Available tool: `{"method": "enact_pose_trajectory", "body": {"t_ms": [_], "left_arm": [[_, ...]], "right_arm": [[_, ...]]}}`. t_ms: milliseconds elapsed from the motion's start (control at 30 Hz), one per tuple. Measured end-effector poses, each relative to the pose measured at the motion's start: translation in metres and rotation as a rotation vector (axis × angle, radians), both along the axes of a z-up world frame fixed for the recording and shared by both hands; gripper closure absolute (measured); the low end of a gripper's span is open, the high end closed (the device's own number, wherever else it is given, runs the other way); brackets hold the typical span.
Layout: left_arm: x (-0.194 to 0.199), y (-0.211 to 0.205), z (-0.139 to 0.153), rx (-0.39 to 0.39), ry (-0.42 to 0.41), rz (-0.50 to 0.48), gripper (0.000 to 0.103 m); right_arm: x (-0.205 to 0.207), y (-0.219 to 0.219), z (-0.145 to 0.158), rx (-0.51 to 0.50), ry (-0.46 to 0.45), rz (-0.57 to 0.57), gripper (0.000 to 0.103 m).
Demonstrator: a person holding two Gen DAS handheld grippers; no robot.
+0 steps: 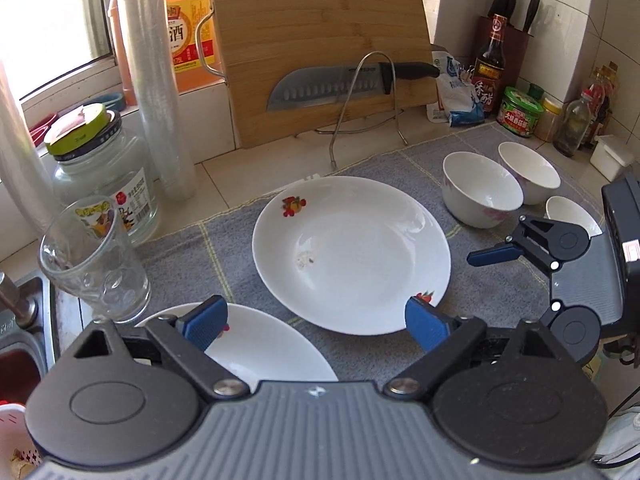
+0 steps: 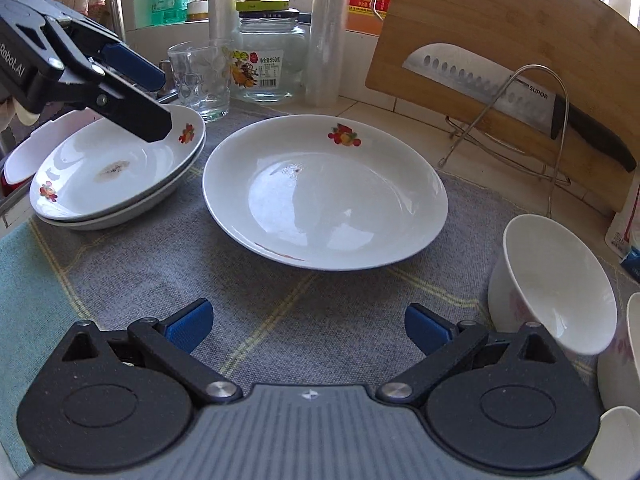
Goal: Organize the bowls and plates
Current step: 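Move both tools over the fruit-decal white plate on the towel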
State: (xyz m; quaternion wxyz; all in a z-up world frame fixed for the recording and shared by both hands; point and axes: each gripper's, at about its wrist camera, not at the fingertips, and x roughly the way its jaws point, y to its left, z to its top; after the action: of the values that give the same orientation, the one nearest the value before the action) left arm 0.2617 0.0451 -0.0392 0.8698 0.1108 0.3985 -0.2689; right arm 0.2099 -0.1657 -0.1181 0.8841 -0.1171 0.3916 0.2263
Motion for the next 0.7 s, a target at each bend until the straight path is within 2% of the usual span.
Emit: {"method": "enact_pose_trajectory", "body": {"t_ms": [367, 700], "left_arm": [[0.053, -0.027, -0.012, 0.045, 0.061, -0.048, 0.008], [0.103, -0.045, -0.036, 0.071, 0.142, -0.079, 0.008]], "right_arm": [[0.016, -0.005, -0.009, 0.038, 0.004, 0.005, 0.0], [0.029, 0.0, -0.011, 0.049, -0.013, 0.008, 0.0]]}}
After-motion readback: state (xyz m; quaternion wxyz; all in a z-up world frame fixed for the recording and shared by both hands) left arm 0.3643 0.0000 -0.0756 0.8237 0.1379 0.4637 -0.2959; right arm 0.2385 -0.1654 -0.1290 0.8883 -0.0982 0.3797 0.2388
